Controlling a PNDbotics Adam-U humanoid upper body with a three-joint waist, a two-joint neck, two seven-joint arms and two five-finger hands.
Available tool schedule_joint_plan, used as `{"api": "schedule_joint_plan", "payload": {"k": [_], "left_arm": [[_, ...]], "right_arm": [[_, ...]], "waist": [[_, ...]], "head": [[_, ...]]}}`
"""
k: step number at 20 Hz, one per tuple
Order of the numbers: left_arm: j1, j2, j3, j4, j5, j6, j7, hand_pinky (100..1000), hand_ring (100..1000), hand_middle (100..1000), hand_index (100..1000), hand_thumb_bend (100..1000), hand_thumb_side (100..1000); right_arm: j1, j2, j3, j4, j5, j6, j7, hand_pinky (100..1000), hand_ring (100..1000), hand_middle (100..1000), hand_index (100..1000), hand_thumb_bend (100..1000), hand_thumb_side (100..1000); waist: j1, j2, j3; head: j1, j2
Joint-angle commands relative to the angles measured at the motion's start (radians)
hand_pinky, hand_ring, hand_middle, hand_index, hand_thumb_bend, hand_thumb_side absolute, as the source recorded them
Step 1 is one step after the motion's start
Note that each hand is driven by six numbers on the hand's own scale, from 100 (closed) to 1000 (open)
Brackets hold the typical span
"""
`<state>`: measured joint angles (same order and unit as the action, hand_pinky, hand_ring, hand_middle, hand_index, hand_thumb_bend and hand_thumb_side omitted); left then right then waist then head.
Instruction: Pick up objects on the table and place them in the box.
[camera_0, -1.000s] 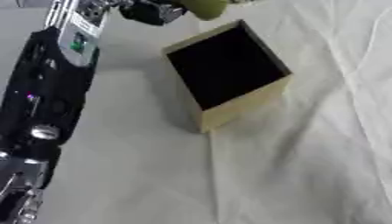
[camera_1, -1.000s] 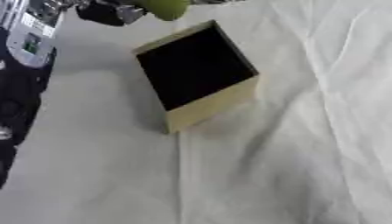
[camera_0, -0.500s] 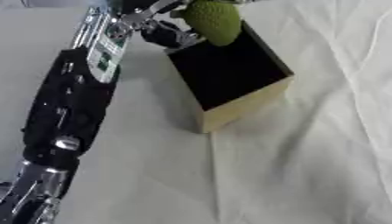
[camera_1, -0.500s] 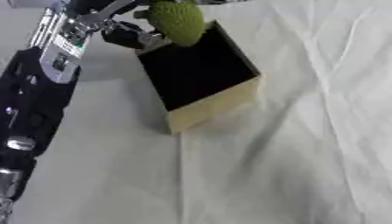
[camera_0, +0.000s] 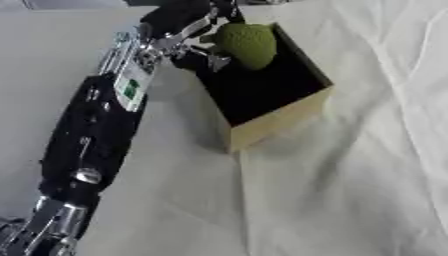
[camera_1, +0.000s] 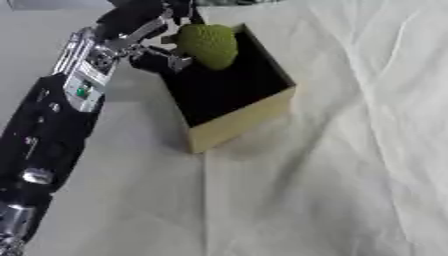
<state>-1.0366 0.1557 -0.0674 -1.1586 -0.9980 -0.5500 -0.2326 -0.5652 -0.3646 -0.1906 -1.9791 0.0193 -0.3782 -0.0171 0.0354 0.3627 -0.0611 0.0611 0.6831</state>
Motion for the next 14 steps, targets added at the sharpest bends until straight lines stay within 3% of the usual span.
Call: {"api": "schedule_joint_plan", "payload": {"k": [1, 4, 9, 12, 14], "left_arm": [[-0.013, 0.001, -0.009, 0.006, -0.038, 0.008, -0.018, 584, 710, 561, 696, 218, 100], [-0.009, -0.007, -0.010, 0.030, -0.072, -0.002, -0.044, 608, 746, 597, 730, 241, 100], [-0.006, -0.008, -0.009, 0.044, -0.099, -0.025, -0.073, 737, 874, 790, 879, 382, 100], [-0.004, -0.007, -0.006, 0.040, -0.114, -0.034, -0.082, 781, 920, 836, 912, 502, 100], [-0.002, -0.006, -0.002, 0.034, -0.116, -0.035, -0.072, 780, 923, 838, 917, 535, 100]], "right_arm": [[-0.009, -0.013, -0.007, -0.021, 0.003, -0.001, 0.004, 852, 840, 622, 743, 100, 434], [-0.008, -0.012, -0.008, -0.021, 0.004, 0.000, 0.004, 853, 840, 621, 743, 100, 437], [-0.008, -0.011, -0.009, -0.021, 0.004, 0.002, 0.004, 853, 840, 620, 742, 100, 440], [-0.007, -0.011, -0.010, -0.021, 0.004, 0.002, 0.003, 853, 839, 619, 742, 100, 441], [-0.007, -0.011, -0.010, -0.021, 0.004, 0.002, 0.002, 853, 839, 619, 741, 100, 441]], "waist": [[-0.004, -0.029, -0.002], [-0.003, -0.029, -0.004], [0.000, -0.028, -0.005], [0.001, -0.029, -0.006], [0.002, -0.029, -0.005]], "head": [[0.006, -0.012], [0.007, -0.013], [0.005, -0.014], [0.003, -0.014], [0.002, -0.014]]}}
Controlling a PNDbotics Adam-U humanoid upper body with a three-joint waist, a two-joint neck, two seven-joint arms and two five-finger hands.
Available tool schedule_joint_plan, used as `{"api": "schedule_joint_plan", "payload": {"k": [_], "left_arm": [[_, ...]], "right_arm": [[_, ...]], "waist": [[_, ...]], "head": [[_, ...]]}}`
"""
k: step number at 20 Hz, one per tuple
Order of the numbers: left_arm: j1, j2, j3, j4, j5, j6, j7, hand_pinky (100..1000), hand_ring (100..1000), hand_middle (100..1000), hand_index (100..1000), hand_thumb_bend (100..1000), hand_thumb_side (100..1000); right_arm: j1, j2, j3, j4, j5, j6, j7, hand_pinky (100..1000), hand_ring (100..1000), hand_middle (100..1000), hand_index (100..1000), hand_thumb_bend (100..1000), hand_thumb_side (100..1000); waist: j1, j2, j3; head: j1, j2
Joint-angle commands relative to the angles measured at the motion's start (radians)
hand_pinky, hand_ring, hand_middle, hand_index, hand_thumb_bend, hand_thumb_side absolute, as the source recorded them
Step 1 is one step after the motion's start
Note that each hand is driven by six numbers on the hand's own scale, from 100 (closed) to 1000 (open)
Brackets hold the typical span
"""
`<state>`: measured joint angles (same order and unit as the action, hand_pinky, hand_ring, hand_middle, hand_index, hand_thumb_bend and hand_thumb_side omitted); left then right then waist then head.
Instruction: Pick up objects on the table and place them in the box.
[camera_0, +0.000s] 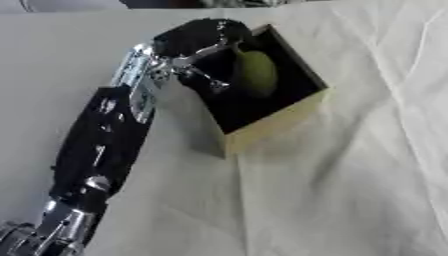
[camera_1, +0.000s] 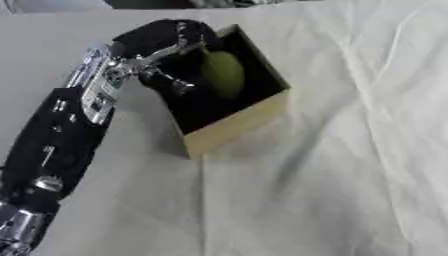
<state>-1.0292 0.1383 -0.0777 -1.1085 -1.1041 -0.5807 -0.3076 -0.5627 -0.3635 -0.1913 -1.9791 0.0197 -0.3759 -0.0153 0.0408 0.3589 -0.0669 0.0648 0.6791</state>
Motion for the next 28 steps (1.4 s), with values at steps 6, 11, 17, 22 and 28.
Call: {"api": "schedule_joint_plan", "payload": {"k": [6, 11, 17, 22, 28], "left_arm": [[-0.010, 0.019, 0.019, -0.032, 0.007, 0.000, 0.047, 736, 886, 821, 902, 472, 100], [-0.019, 0.020, 0.038, -0.066, 0.055, 0.030, 0.088, 688, 855, 786, 871, 283, 100], [-0.025, 0.021, 0.096, -0.185, 0.146, 0.092, 0.175, 658, 829, 730, 816, 112, 100], [0.010, 0.058, 0.141, -0.313, 0.225, 0.127, 0.254, 647, 819, 705, 798, 147, 100], [0.118, 0.172, 0.222, -0.458, 0.314, 0.208, 0.343, 642, 799, 684, 775, 205, 100]], "right_arm": [[-0.009, -0.015, -0.011, -0.021, 0.004, -0.001, -0.005, 852, 836, 619, 741, 100, 432], [-0.013, -0.017, -0.016, -0.021, 0.003, -0.005, -0.020, 850, 830, 619, 739, 100, 419], [-0.010, -0.021, -0.024, -0.021, 0.000, 0.000, -0.070, 856, 847, 635, 745, 100, 441], [-0.005, -0.029, -0.024, -0.021, 0.009, 0.001, -0.092, 854, 842, 632, 744, 100, 435], [0.011, -0.044, -0.036, -0.021, 0.024, 0.000, -0.102, 852, 840, 628, 742, 100, 433]], "waist": [[-0.004, -0.029, 0.001], [-0.006, -0.032, -0.001], [-0.004, -0.036, 0.002], [-0.005, -0.039, 0.013], [-0.008, -0.038, 0.037]], "head": [[-0.001, -0.011], [0.001, -0.011], [-0.006, -0.008], [-0.022, -0.007], [-0.062, -0.013]]}}
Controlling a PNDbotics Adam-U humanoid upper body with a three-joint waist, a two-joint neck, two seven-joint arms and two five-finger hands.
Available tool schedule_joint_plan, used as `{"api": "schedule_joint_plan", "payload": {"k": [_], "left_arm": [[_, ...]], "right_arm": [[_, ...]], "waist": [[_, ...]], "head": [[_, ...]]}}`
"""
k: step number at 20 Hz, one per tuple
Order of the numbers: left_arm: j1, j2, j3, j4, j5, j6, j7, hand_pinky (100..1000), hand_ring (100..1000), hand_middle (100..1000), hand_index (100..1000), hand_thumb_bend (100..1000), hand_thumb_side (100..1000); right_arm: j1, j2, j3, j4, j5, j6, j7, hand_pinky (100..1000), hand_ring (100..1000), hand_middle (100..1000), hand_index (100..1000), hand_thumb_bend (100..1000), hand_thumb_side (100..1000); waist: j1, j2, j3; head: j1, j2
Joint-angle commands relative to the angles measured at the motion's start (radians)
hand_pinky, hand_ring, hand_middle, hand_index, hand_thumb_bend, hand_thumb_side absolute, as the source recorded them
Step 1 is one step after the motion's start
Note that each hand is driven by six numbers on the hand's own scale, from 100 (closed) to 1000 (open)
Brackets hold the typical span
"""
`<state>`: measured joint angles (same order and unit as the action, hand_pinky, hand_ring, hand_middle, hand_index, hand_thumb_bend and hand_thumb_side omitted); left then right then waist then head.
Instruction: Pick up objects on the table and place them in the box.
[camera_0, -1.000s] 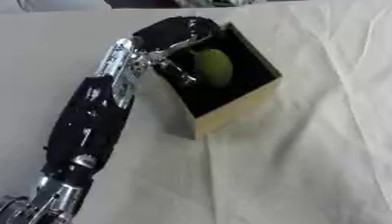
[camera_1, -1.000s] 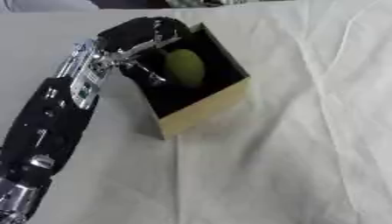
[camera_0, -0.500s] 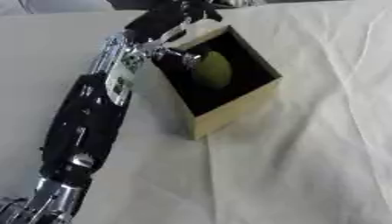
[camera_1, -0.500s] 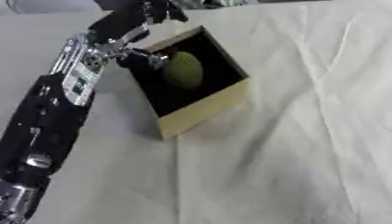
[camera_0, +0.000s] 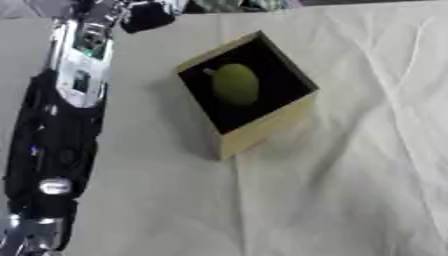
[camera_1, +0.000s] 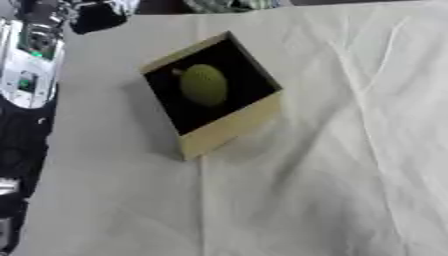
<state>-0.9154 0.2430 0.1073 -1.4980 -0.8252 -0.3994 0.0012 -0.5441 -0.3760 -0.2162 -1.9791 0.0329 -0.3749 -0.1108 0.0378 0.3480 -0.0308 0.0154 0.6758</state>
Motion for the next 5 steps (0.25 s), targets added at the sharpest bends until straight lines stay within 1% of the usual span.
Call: {"api": "schedule_joint_plan", "payload": {"k": [1, 3, 5], "left_arm": [[0.019, 0.088, 0.043, -0.092, 0.050, 0.040, 0.049, 642, 799, 684, 775, 205, 100], [0.041, 0.111, 0.037, -0.137, 0.080, 0.070, 0.079, 642, 799, 684, 775, 205, 100], [0.053, 0.123, 0.024, -0.158, 0.111, 0.093, 0.110, 643, 798, 683, 775, 208, 100]], "right_arm": [[-0.008, -0.032, -0.011, -0.021, 0.012, -0.001, -0.007, 852, 840, 628, 742, 100, 433], [-0.009, -0.031, -0.010, -0.021, 0.013, -0.002, -0.007, 852, 840, 628, 742, 100, 433], [-0.010, -0.031, -0.010, -0.021, 0.013, -0.002, -0.007, 852, 840, 628, 742, 100, 433]], "waist": [[-0.005, -0.026, 0.001], [-0.005, -0.025, -0.001], [-0.005, -0.025, -0.002]], "head": [[-0.013, -0.011], [-0.012, -0.012], [-0.012, -0.013]]}}
